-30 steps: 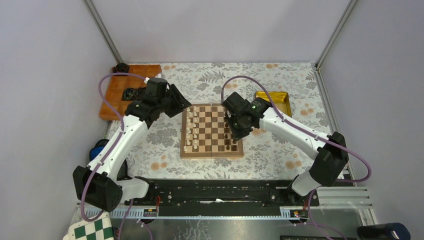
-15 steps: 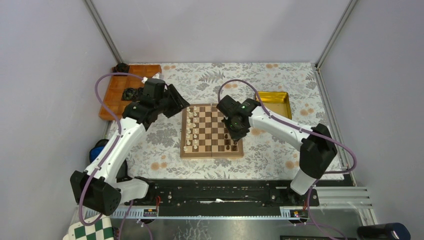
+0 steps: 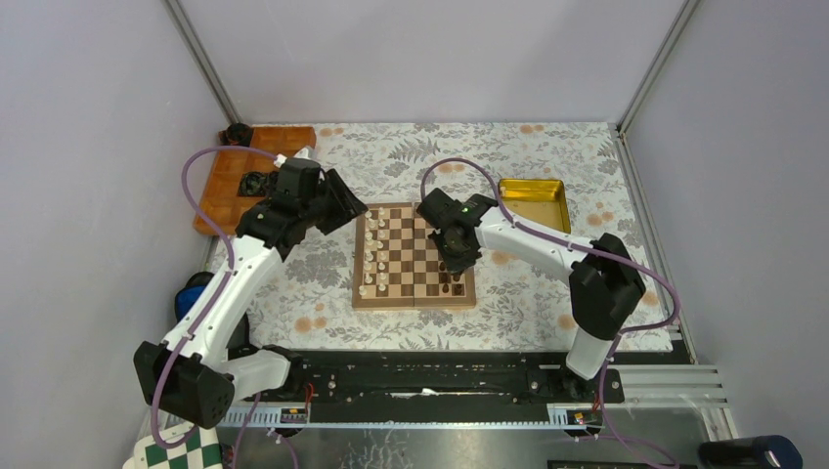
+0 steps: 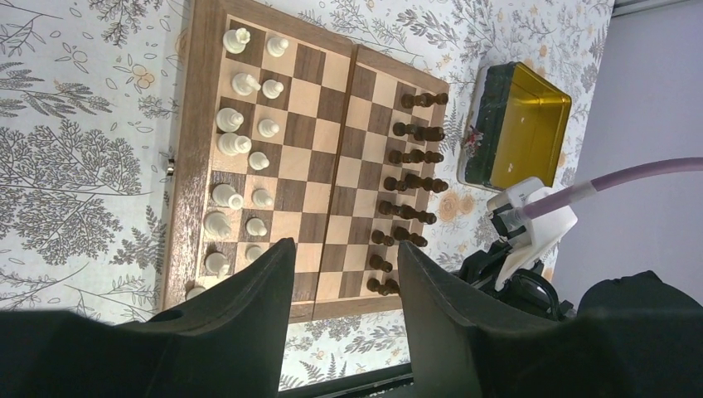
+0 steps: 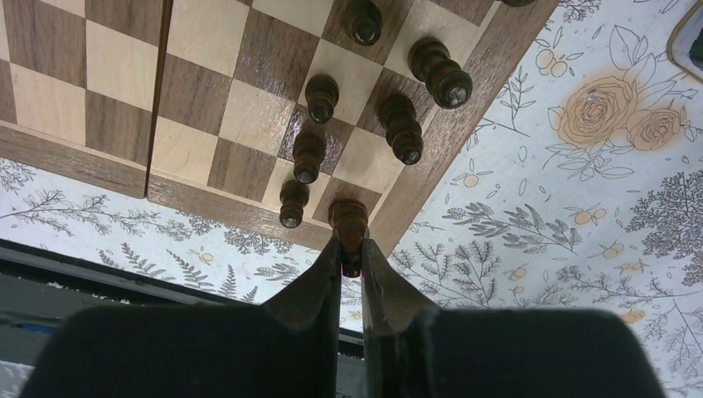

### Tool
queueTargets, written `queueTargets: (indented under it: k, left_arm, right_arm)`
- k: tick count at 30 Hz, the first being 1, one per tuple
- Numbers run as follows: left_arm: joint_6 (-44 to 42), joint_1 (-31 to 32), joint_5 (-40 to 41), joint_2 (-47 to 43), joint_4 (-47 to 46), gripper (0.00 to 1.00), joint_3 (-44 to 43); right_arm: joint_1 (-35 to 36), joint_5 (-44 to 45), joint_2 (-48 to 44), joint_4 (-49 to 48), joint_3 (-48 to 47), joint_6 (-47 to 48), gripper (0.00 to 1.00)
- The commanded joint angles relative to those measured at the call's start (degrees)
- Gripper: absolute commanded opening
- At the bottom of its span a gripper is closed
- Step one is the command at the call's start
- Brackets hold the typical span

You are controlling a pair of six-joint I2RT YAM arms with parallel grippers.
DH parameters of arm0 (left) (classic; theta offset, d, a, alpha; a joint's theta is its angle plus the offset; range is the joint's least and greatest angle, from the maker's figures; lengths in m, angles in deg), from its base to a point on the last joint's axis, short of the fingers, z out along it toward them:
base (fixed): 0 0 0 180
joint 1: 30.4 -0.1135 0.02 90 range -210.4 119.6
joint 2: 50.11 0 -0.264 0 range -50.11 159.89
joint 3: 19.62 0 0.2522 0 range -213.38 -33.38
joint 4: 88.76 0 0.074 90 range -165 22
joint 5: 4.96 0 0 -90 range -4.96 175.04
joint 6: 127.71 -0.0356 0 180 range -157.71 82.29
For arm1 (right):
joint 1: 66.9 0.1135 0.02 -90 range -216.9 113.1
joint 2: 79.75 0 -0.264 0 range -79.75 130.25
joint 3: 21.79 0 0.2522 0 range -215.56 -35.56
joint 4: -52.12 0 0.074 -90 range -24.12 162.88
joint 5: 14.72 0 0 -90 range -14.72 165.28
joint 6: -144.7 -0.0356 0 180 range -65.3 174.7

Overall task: Set up the chess pieces on the board
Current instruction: Place the chess piece on the chessboard.

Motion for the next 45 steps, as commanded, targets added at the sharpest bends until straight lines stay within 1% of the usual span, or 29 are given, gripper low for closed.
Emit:
queueTargets:
  k: [1, 20, 45]
  left_arm:
    - [-1.71, 0.04, 1.67, -0.83, -0.14, 0.56, 0.49]
    - [-3.39, 0.10, 1.90, 0.96, -0.29, 0.57, -0.04]
    - [-4.45, 0.02, 2.21, 1.70, -0.22, 0.59, 0.05]
  right_arm:
    - [-0.02, 2.05, 1.06, -1.25, -2.27, 0.51, 0.00]
    - [-1.71, 2.85, 3.01, -3.22, -1.53, 0.83, 0.00]
    - [-2.32, 3.58, 4.02, -5.55, 2.09, 0.31, 0.01]
